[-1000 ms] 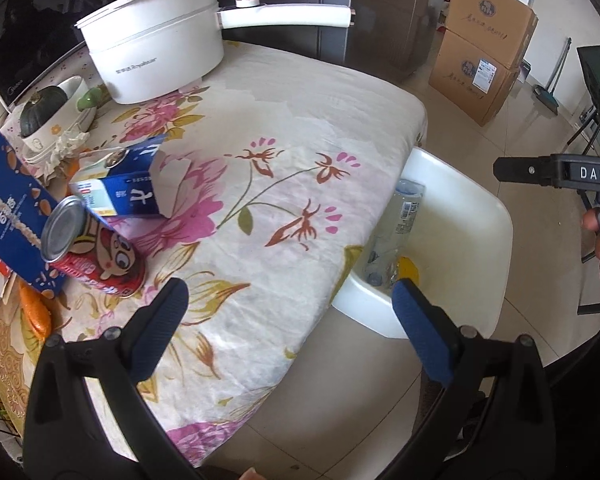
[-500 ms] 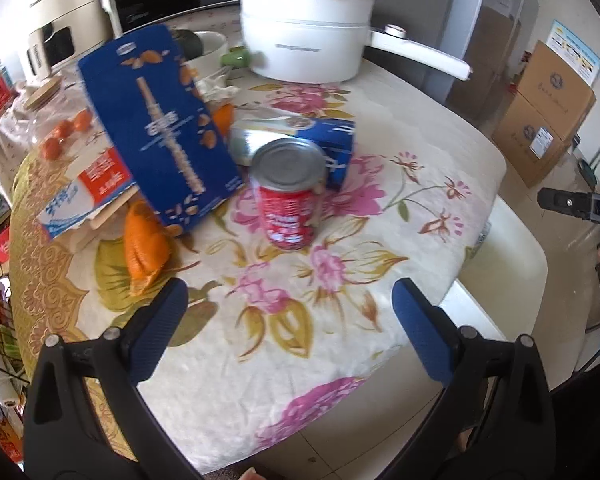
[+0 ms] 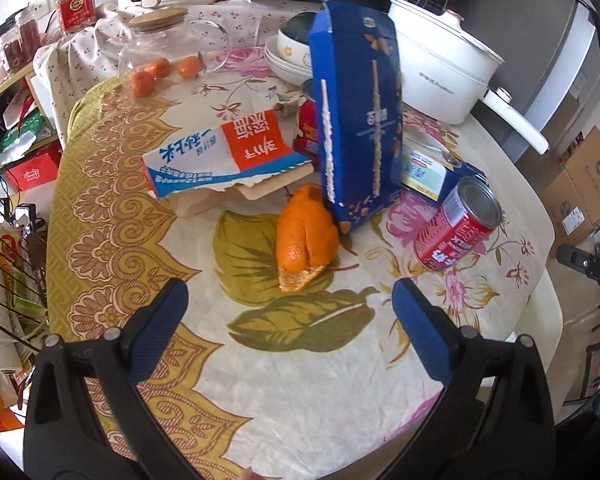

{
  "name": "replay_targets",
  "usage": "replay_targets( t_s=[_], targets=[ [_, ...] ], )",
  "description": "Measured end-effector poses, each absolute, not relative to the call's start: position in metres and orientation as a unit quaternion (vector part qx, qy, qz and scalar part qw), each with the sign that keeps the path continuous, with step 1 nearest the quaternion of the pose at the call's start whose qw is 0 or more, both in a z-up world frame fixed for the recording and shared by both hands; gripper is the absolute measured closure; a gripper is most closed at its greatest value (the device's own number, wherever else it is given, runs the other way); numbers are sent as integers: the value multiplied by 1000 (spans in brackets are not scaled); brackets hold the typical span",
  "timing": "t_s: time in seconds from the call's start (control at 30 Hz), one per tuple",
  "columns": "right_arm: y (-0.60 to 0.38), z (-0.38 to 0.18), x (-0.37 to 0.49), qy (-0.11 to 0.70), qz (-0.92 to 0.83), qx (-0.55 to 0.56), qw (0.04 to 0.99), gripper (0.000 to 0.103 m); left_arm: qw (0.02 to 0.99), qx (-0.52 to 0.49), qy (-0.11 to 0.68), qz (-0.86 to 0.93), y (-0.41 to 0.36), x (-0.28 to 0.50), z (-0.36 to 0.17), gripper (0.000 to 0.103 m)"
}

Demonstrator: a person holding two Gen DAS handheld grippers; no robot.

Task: Collect trash
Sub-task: 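Grasp the orange peel with the left tool while the right tool grasps the red can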

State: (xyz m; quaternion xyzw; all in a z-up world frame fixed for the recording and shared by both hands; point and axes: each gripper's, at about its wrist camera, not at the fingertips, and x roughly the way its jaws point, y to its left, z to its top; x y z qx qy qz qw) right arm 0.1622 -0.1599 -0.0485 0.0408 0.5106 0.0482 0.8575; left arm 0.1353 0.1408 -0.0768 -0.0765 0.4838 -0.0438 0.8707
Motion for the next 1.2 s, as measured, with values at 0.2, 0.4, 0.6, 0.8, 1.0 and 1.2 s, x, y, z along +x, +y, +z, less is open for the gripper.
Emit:
replay_targets(
  t_s=[0.2, 0.4, 0.6, 0.8, 1.0, 1.2],
  targets=[
    [-120, -62, 178, 513, 69, 4, 856, 20, 861, -93, 497, -52, 142, 158, -98, 8],
    [-106, -71, 190, 517, 76, -10, 853, 20, 851, -88, 513, -70, 132, 179, -118, 16],
    [-105, -79, 198, 522, 78, 1, 850, 20, 852, -56, 515, -76, 121, 196, -130, 37],
    [-97, -82, 197, 523, 90, -13, 847, 20, 844, -65, 526, -83, 129, 195, -125, 84],
    [-77, -86, 197, 521, 115, -21, 845, 20, 838, -61, 537, -73, 145, 174, -122, 89],
    [-52, -86, 206, 495, 131, -38, 858, 20, 842, -70, 532, -60, 160, 154, -110, 89]
  ],
)
